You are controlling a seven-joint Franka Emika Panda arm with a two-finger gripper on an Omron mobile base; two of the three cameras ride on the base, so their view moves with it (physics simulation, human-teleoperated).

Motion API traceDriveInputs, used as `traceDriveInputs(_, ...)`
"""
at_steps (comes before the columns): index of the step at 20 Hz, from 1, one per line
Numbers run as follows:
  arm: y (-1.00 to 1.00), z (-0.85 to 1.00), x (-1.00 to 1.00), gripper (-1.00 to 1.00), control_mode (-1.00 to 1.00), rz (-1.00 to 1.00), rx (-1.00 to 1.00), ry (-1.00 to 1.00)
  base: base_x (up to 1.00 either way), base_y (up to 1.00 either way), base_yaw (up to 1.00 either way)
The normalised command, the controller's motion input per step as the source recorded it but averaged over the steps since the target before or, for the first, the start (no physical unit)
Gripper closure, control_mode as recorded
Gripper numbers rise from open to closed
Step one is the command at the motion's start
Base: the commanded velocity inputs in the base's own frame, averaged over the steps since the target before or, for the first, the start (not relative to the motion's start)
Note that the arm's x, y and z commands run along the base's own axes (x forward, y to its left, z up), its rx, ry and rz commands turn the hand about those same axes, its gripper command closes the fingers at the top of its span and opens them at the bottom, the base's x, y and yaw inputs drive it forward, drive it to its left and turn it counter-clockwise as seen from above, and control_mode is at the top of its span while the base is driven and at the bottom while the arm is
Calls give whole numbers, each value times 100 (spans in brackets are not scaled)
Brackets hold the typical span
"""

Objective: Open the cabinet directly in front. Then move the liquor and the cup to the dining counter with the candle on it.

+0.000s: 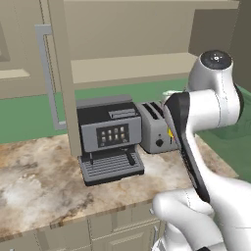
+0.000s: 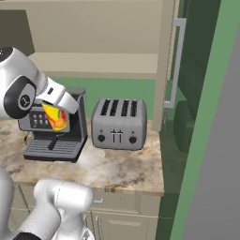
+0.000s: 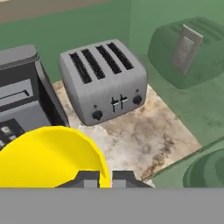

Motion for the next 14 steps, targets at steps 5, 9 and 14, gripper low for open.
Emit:
traceDriveInputs(5,0,0,0,100,100,0,0,0,-100,9,11)
traceDriveInputs(9,0,0,0,100,100,0,0,0,-100,50,10)
traceDriveInputs(14,0,0,0,100,100,0,0,0,-71,100,18)
